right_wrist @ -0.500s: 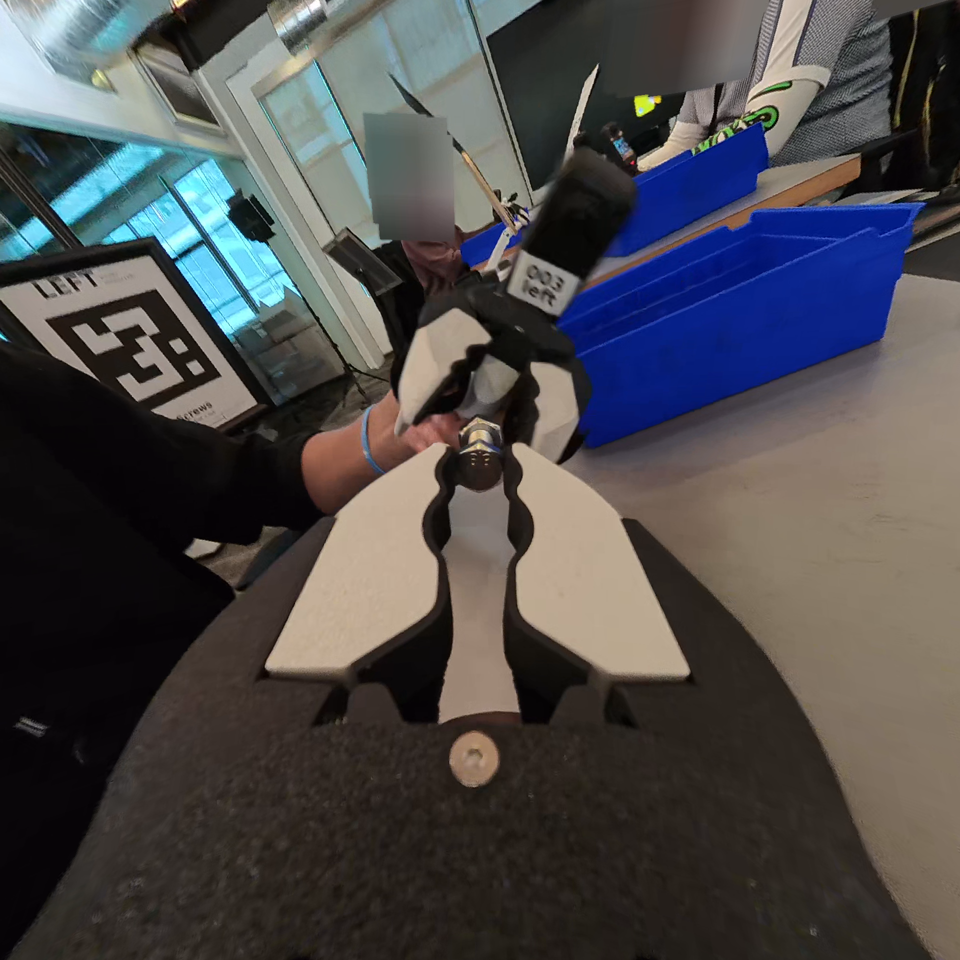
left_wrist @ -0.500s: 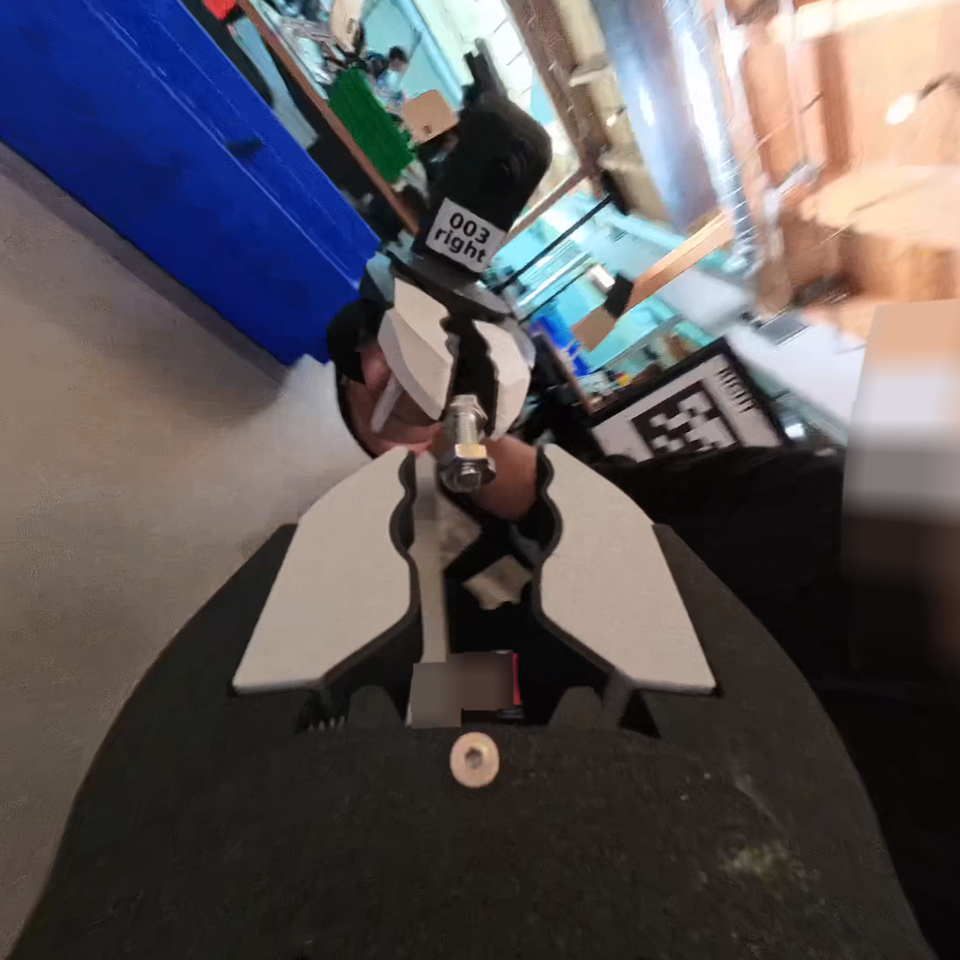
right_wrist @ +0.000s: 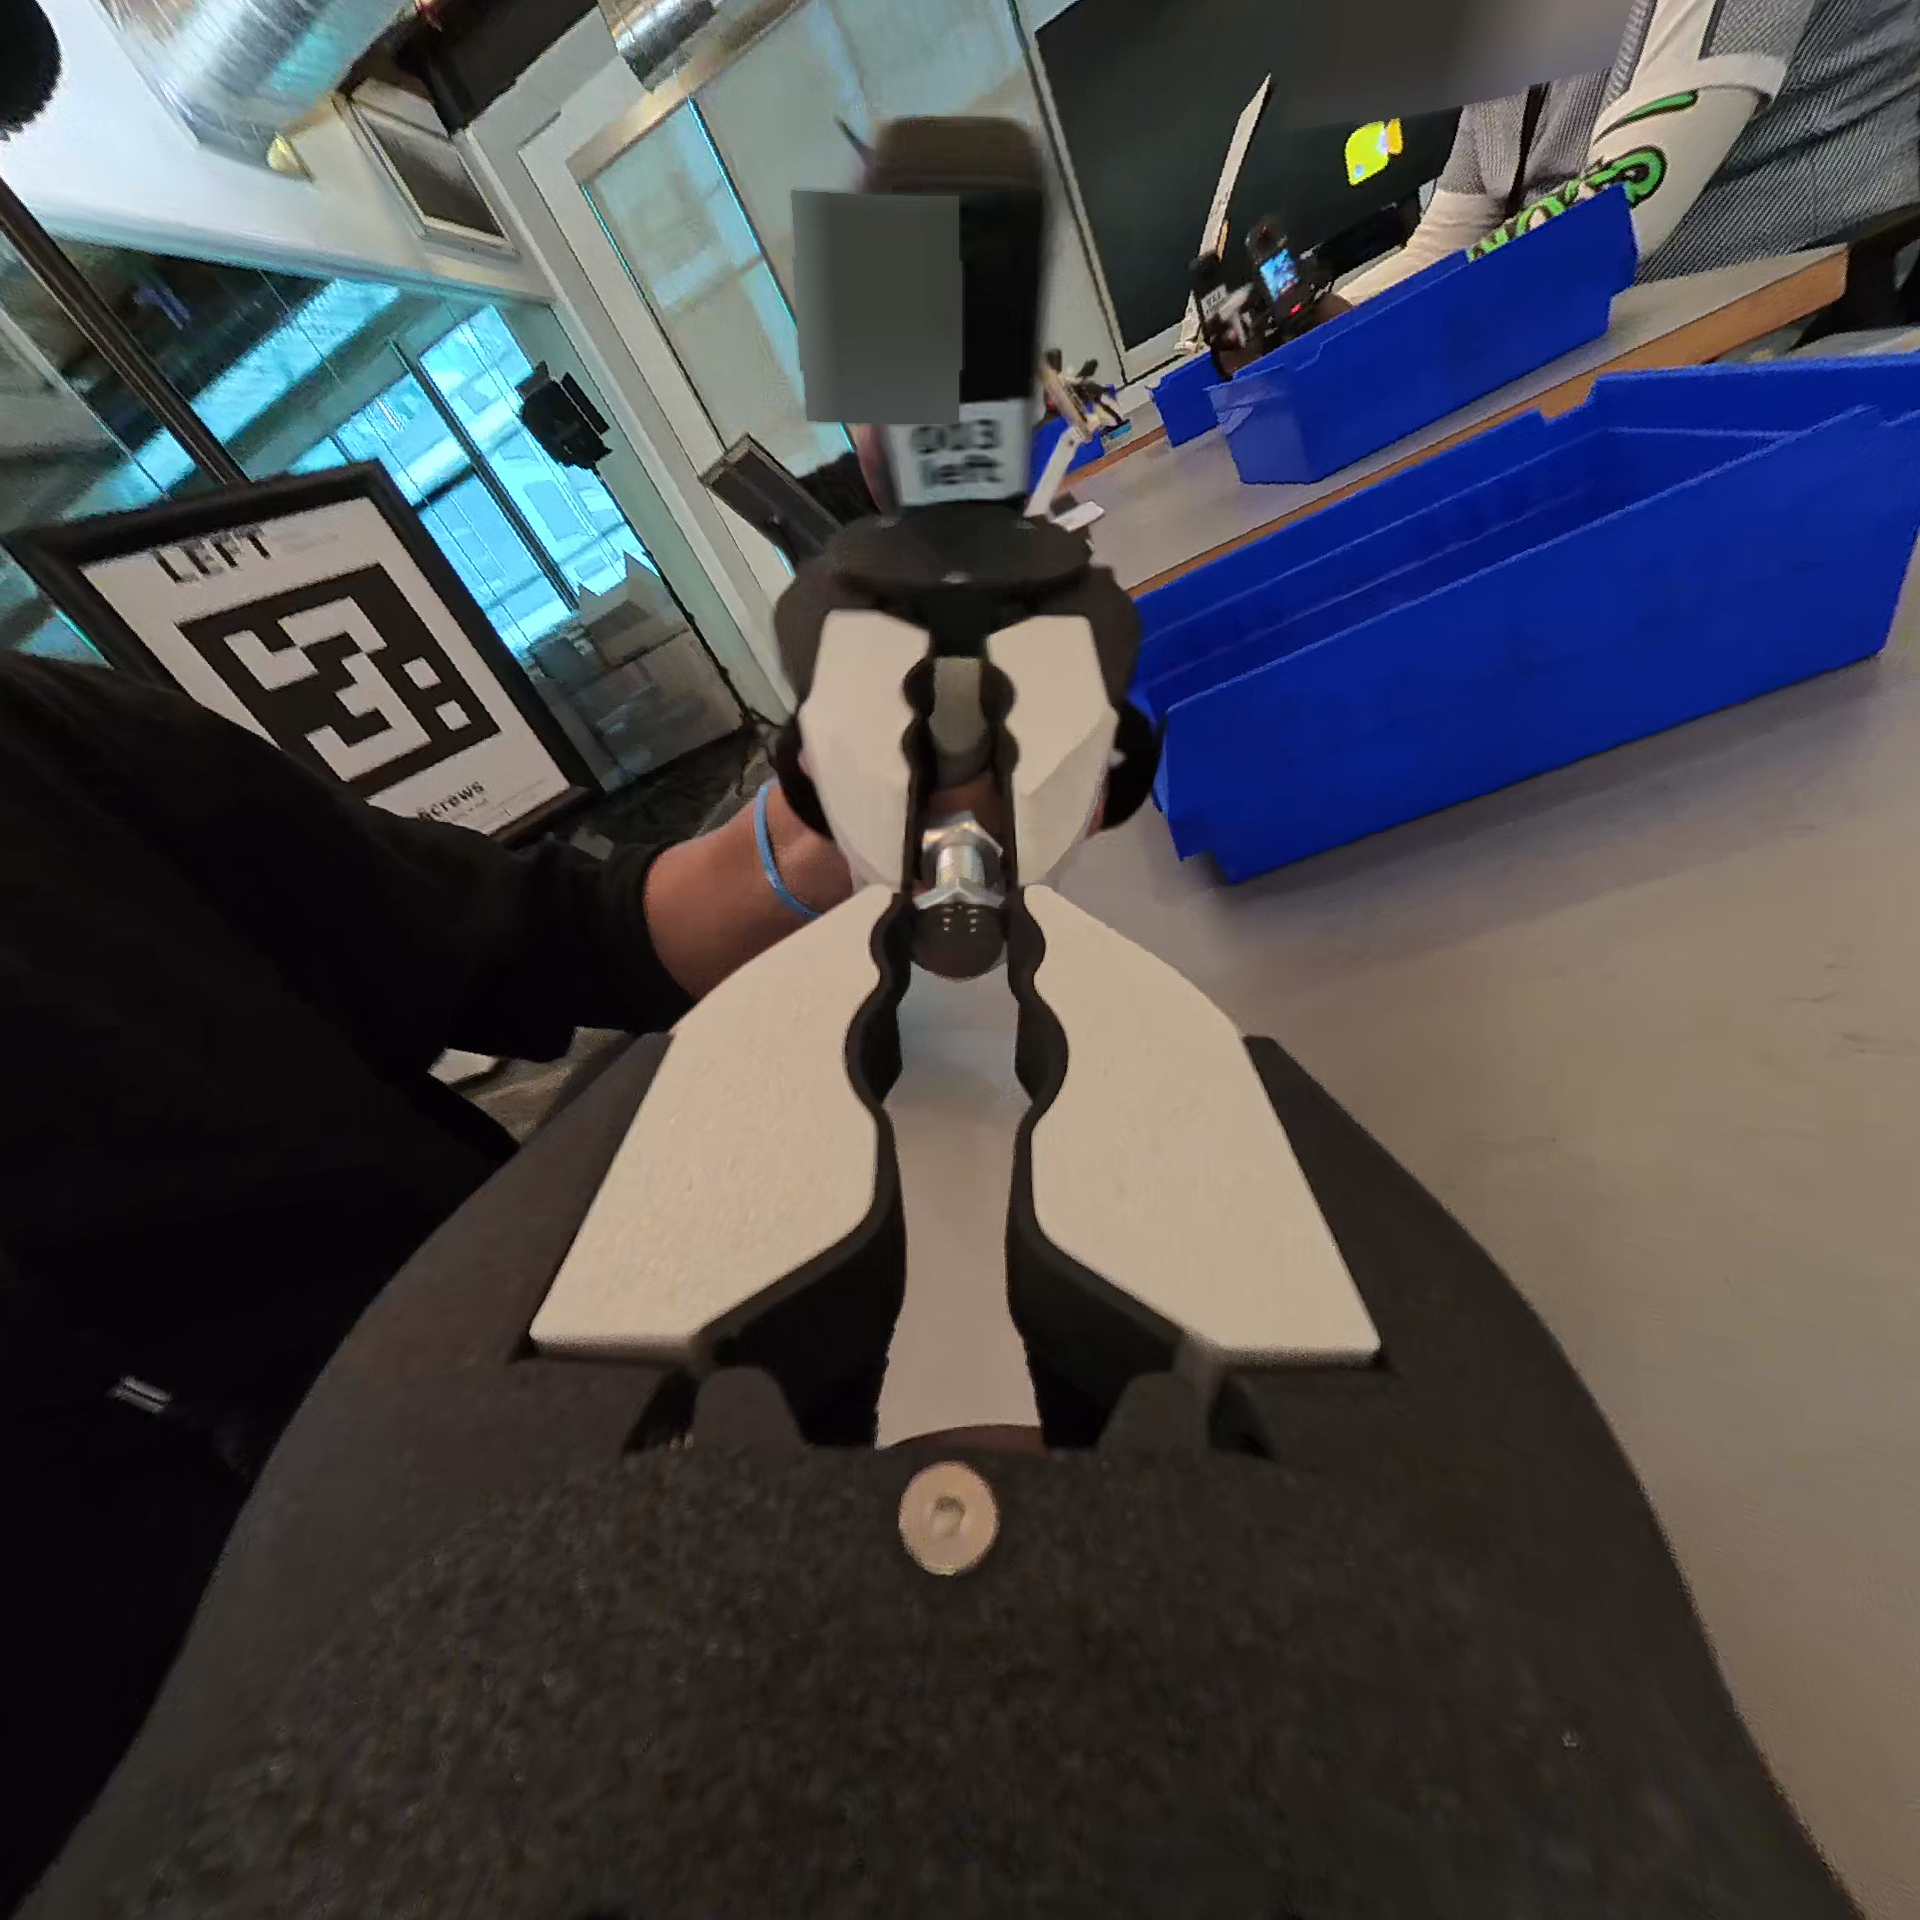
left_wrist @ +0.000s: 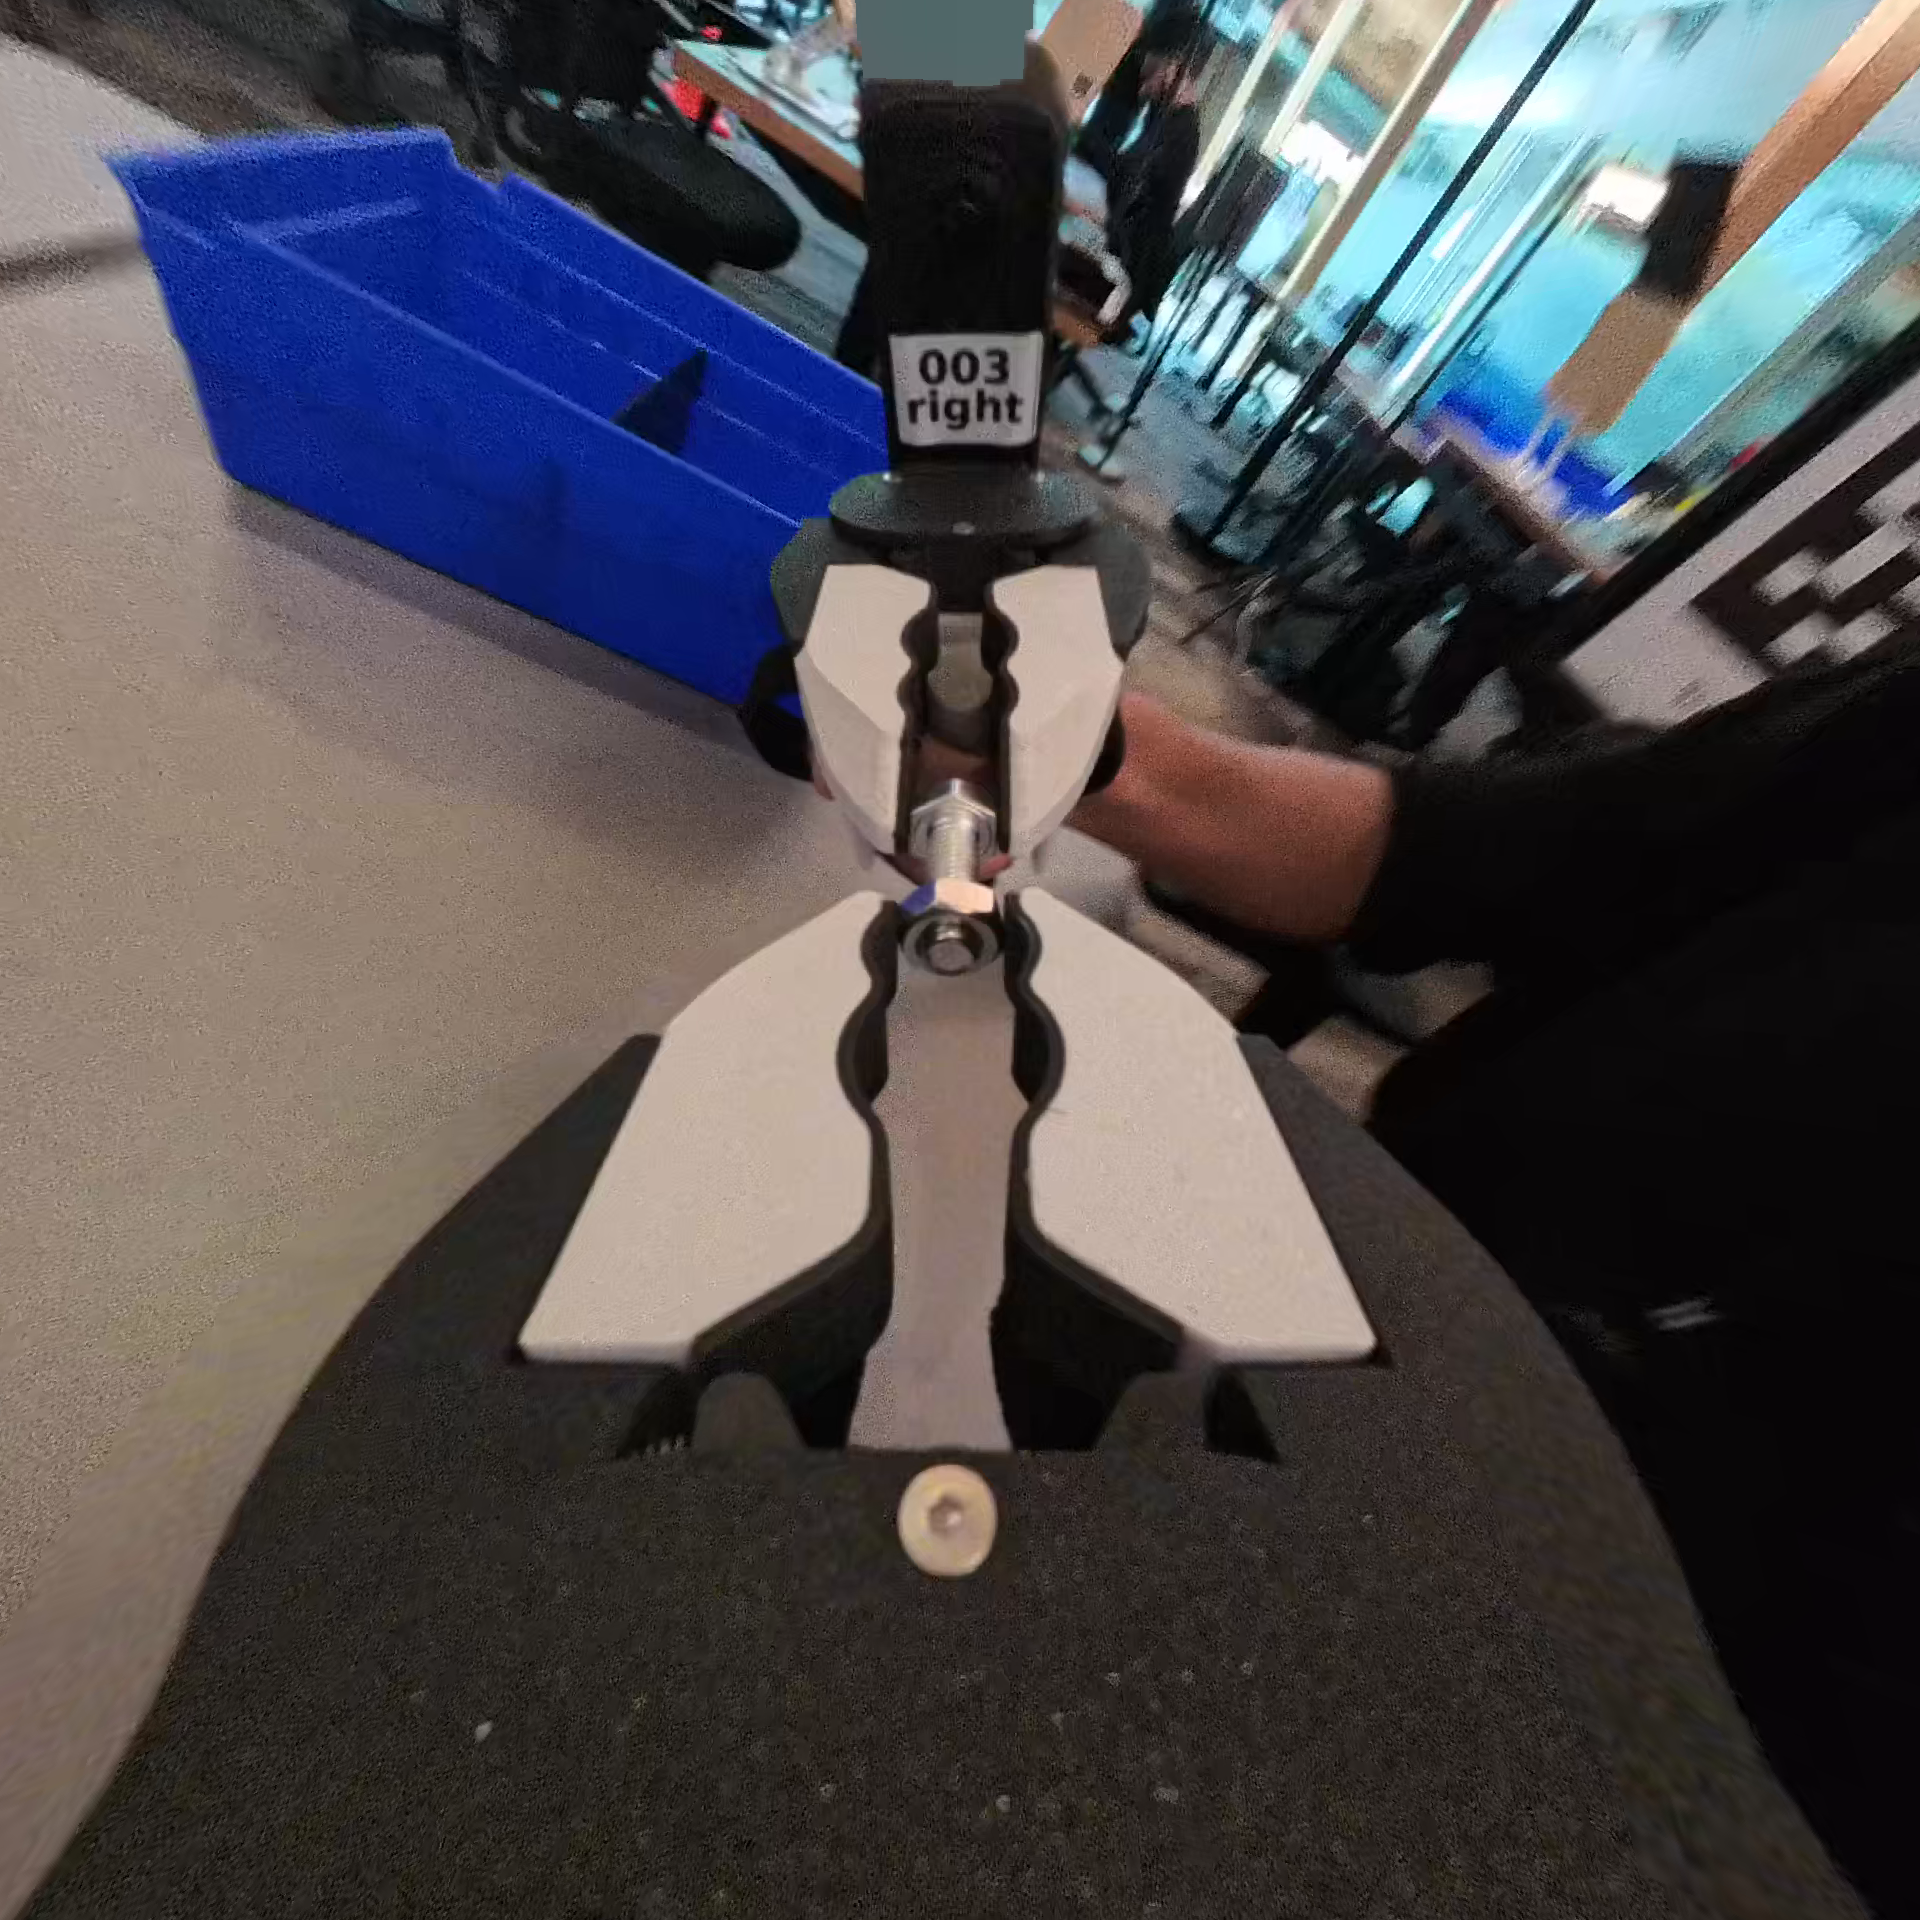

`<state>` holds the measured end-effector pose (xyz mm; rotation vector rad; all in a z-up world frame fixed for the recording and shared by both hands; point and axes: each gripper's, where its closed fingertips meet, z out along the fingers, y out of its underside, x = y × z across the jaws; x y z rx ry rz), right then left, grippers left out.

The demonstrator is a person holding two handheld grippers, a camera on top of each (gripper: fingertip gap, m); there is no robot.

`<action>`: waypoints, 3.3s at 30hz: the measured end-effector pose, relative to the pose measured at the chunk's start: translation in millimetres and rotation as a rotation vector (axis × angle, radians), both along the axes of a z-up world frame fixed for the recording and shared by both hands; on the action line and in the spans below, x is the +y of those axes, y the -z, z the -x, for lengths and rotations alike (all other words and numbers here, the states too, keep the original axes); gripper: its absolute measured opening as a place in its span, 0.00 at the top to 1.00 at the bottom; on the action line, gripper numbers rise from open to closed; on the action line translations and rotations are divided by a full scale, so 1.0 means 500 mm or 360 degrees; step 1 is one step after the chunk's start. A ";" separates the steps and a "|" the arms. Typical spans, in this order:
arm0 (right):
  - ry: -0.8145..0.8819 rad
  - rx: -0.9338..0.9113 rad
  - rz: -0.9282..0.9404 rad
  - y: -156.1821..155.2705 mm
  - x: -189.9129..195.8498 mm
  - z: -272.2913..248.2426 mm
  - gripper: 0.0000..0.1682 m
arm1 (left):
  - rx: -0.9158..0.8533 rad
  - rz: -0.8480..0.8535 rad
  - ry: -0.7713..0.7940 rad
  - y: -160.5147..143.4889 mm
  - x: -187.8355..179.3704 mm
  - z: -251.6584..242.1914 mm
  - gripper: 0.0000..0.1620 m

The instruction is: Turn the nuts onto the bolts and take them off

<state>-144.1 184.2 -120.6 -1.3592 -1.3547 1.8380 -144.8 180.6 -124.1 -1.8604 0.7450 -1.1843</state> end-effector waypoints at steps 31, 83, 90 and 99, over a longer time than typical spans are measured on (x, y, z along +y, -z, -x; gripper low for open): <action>0.0237 -0.0047 -0.0441 0.023 0.018 0.007 0.90 | -0.0673 0.0892 0.0104 0.022 0.015 0.007 0.89; 0.0153 0.0066 -0.0115 -0.008 0.022 -0.008 0.90 | -0.0245 0.0255 0.0044 0.006 0.012 0.006 0.57; -0.0040 -0.0026 0.0035 0.015 -0.010 0.002 0.90 | 0.0328 -0.0544 -0.0023 0.030 -0.009 0.003 0.89; 0.0193 0.0044 -0.0470 0.016 -0.003 0.005 0.90 | -0.0674 0.0820 0.0108 0.005 0.003 0.011 0.90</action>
